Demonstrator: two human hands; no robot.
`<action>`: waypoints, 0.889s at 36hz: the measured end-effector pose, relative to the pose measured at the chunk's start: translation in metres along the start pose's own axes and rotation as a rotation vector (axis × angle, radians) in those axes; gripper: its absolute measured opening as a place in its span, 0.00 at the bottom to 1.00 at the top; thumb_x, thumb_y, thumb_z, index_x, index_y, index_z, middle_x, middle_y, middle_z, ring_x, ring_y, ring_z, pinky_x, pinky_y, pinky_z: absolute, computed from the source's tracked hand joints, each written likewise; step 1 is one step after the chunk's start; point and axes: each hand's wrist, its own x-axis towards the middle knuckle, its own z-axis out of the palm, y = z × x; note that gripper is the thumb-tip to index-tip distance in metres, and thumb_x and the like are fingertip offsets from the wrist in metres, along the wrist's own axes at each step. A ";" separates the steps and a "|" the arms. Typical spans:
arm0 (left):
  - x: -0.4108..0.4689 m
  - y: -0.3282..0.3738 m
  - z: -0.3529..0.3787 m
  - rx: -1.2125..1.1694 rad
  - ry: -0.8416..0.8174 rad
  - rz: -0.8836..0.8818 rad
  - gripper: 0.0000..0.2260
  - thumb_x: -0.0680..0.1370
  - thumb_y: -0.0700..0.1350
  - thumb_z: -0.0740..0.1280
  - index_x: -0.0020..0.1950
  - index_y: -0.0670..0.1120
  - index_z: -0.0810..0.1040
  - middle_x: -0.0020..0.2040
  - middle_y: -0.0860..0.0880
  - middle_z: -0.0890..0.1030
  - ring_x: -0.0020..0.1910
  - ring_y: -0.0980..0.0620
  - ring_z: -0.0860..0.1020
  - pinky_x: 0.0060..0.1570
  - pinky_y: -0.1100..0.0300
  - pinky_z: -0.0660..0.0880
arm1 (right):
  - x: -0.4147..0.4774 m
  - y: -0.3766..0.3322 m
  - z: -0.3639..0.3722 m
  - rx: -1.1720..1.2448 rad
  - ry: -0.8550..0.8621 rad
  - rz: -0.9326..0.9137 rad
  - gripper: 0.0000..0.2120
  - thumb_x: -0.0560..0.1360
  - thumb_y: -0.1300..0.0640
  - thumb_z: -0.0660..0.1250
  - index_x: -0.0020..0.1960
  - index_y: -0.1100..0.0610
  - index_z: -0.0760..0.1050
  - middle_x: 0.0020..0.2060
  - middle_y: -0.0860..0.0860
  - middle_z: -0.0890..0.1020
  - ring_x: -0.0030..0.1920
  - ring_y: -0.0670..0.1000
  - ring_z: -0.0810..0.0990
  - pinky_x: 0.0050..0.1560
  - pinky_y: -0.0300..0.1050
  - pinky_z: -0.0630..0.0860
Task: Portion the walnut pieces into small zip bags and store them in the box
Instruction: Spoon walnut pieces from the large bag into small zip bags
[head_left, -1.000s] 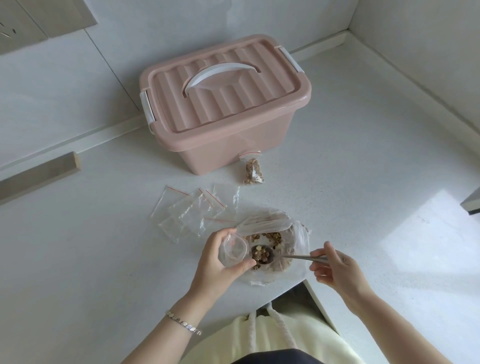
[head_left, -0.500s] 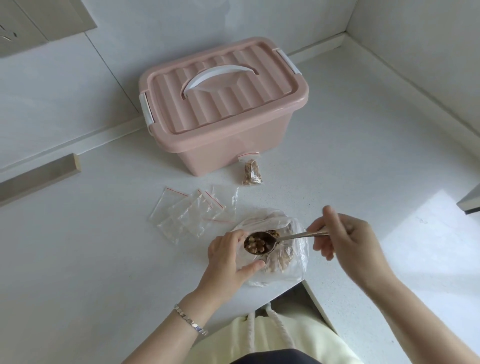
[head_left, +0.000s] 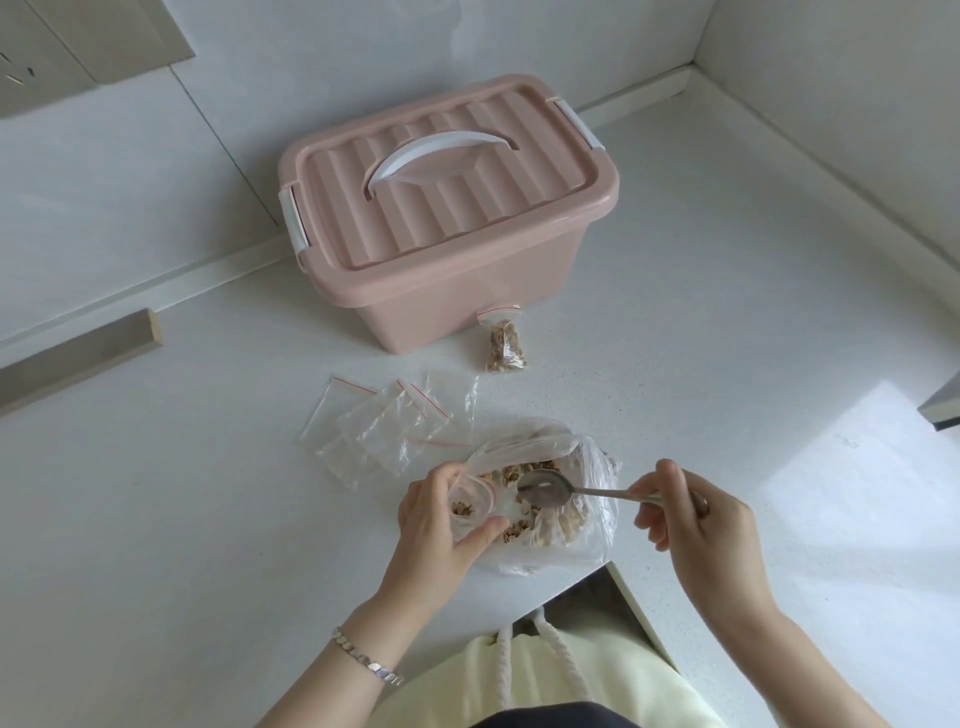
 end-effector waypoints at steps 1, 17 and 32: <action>0.000 -0.002 0.000 0.002 0.014 -0.002 0.23 0.66 0.63 0.65 0.55 0.60 0.60 0.56 0.52 0.72 0.61 0.55 0.65 0.56 0.76 0.58 | 0.001 0.006 0.002 0.000 -0.004 0.015 0.18 0.73 0.45 0.56 0.35 0.53 0.78 0.26 0.55 0.78 0.25 0.46 0.73 0.29 0.40 0.73; -0.004 0.000 -0.002 -0.070 0.020 -0.105 0.28 0.74 0.47 0.68 0.70 0.50 0.58 0.53 0.63 0.63 0.62 0.58 0.61 0.57 0.66 0.59 | 0.018 0.052 0.032 0.015 -0.209 0.086 0.13 0.78 0.57 0.60 0.38 0.50 0.80 0.31 0.52 0.81 0.30 0.46 0.77 0.34 0.38 0.76; -0.003 -0.015 0.001 -0.099 0.070 -0.054 0.24 0.73 0.49 0.69 0.61 0.59 0.57 0.59 0.51 0.70 0.65 0.53 0.64 0.61 0.65 0.59 | 0.016 0.053 0.032 0.155 -0.371 0.424 0.18 0.79 0.53 0.56 0.43 0.63 0.80 0.31 0.57 0.81 0.28 0.48 0.76 0.31 0.37 0.75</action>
